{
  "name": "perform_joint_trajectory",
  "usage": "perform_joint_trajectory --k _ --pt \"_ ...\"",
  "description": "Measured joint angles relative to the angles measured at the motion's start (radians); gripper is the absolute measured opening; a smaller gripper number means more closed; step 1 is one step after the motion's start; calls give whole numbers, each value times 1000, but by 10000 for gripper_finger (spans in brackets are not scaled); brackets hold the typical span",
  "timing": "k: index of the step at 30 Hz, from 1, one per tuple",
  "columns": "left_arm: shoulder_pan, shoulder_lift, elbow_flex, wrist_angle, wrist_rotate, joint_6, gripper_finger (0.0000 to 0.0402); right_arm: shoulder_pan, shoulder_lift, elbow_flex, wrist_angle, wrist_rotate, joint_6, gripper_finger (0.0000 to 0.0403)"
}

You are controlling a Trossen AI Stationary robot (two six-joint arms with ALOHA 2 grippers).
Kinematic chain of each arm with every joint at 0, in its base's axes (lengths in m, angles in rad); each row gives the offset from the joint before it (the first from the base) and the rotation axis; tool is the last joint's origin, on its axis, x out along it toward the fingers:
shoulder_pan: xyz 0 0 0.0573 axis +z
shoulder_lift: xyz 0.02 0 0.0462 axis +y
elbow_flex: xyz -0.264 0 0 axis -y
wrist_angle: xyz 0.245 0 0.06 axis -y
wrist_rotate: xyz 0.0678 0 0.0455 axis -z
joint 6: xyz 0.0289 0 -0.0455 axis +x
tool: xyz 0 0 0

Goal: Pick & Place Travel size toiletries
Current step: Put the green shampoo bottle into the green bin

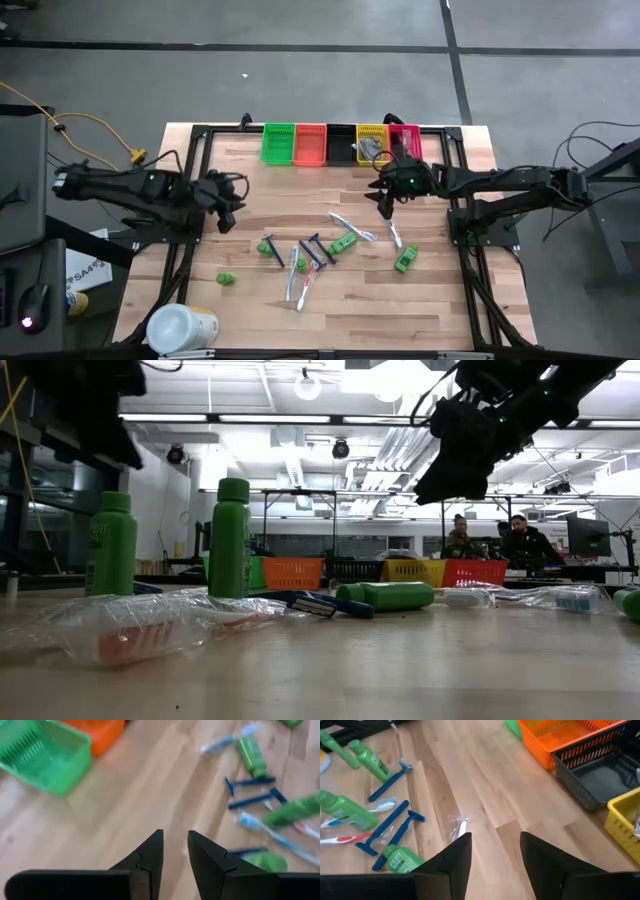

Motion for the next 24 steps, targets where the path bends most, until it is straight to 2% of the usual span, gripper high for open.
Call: perform_joint_trajectory --k 8,14,17,24 --pt "-226 77 0 -83 15 -206 90 7 0 0 1 18 0 158" --pt "-361 185 6 -100 183 -206 90 7 0 0 0 10 -7 159" --pt "-427 245 53 -136 219 -215 90 7 0 0 0 10 -15 158" --pt "-530 386 246 -345 219 -289 90 7 1 0 -6 10 -27 156"
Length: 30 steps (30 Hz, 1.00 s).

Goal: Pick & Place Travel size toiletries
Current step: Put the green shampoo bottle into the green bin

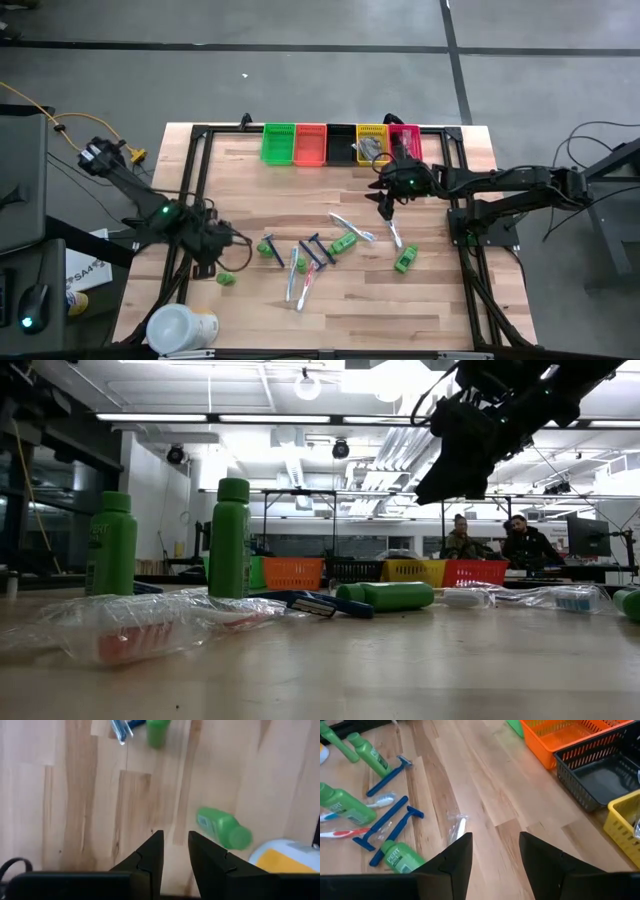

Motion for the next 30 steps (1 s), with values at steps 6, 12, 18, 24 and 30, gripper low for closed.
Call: perform_joint_trajectory --k 6,12,18,24,30 --pt "-82 134 84 -6 56 -70 90 0 0 0 -46 0 -14 155" --pt "-128 230 105 -6 134 -151 90 0 0 0 -51 0 -35 155" --pt "-125 240 138 2 157 -191 91 0 0 0 -51 0 -44 155" --pt "-124 250 140 15 121 -229 118 0 0 0 -58 0 -44 155" --pt "-124 254 140 12 120 -283 207 0 0 0 -62 0 -48 155"
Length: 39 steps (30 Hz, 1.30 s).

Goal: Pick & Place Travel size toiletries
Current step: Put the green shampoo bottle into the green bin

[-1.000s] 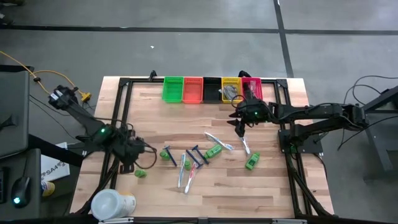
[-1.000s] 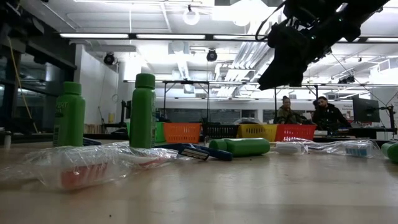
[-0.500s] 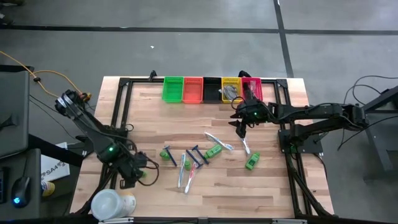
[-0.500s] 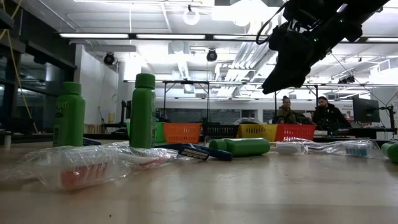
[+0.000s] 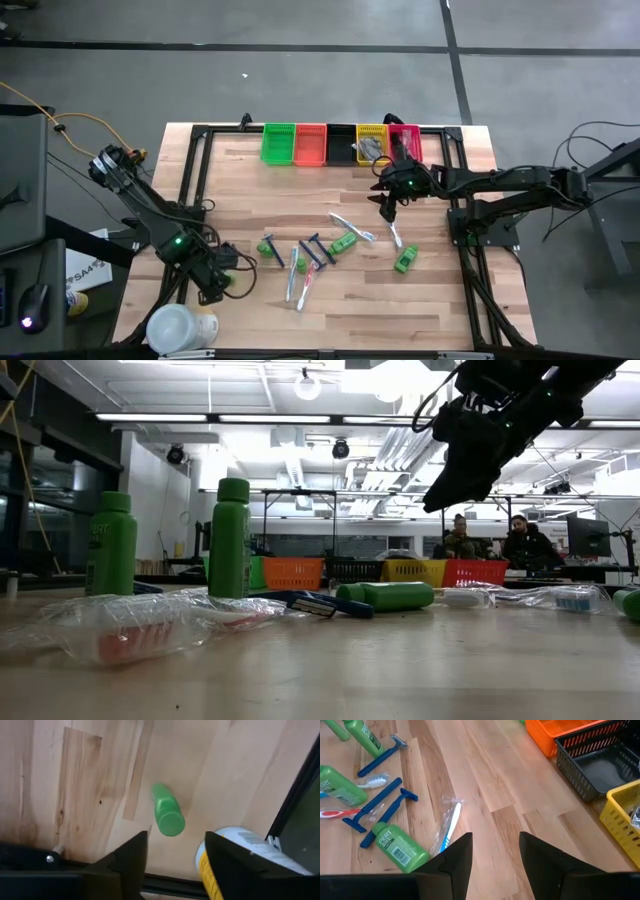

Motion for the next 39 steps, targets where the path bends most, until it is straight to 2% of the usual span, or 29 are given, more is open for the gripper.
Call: perform_joint_trajectory --k 5,25,30,39 --pt "-1 6 0 -11 -31 -91 241 0 0 0 -1 0 -3 155" --pt "0 218 -1 11 -15 -106 243 0 0 0 -2 0 -4 155" --pt "0 255 -1 33 -18 -124 223 0 0 0 -2 0 -3 155" --pt "-15 281 -1 42 6 -150 153 0 0 0 -6 -6 -3 155"
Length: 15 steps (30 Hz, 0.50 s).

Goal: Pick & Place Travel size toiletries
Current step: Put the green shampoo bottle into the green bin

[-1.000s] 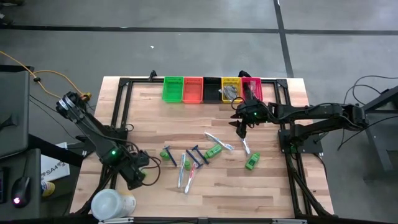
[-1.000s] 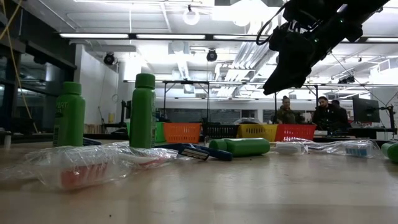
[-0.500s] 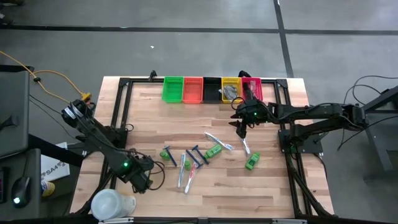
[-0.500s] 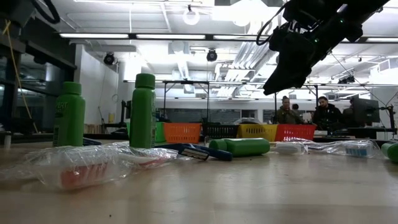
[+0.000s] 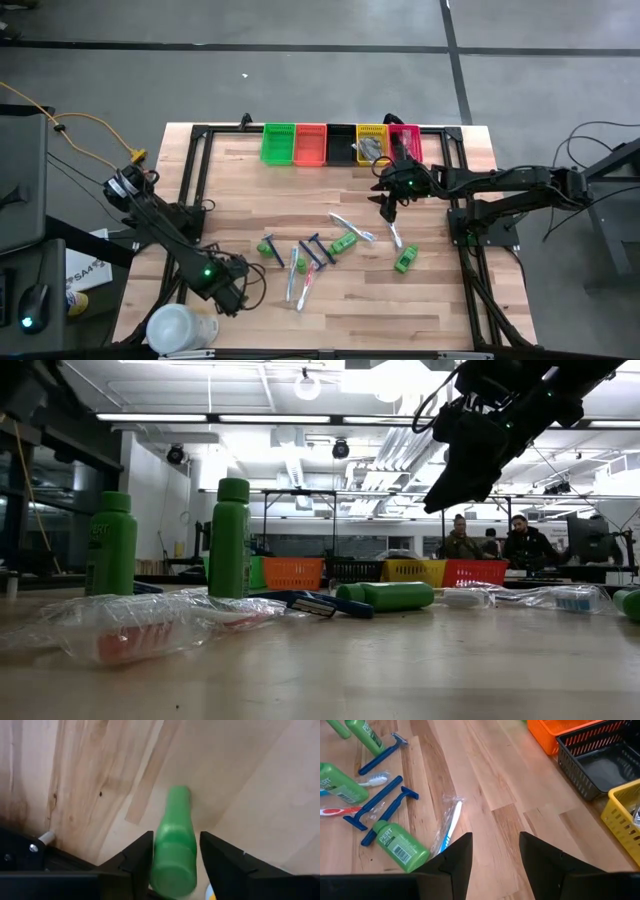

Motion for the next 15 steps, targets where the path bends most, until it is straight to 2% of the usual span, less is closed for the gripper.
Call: perform_joint_trajectory --k 8,15 --pt "-13 0 0 10 -6 -26 109 0 0 0 -2 3 0 155" --pt "-11 -1 0 23 -18 -27 109 0 0 0 -2 3 0 155"
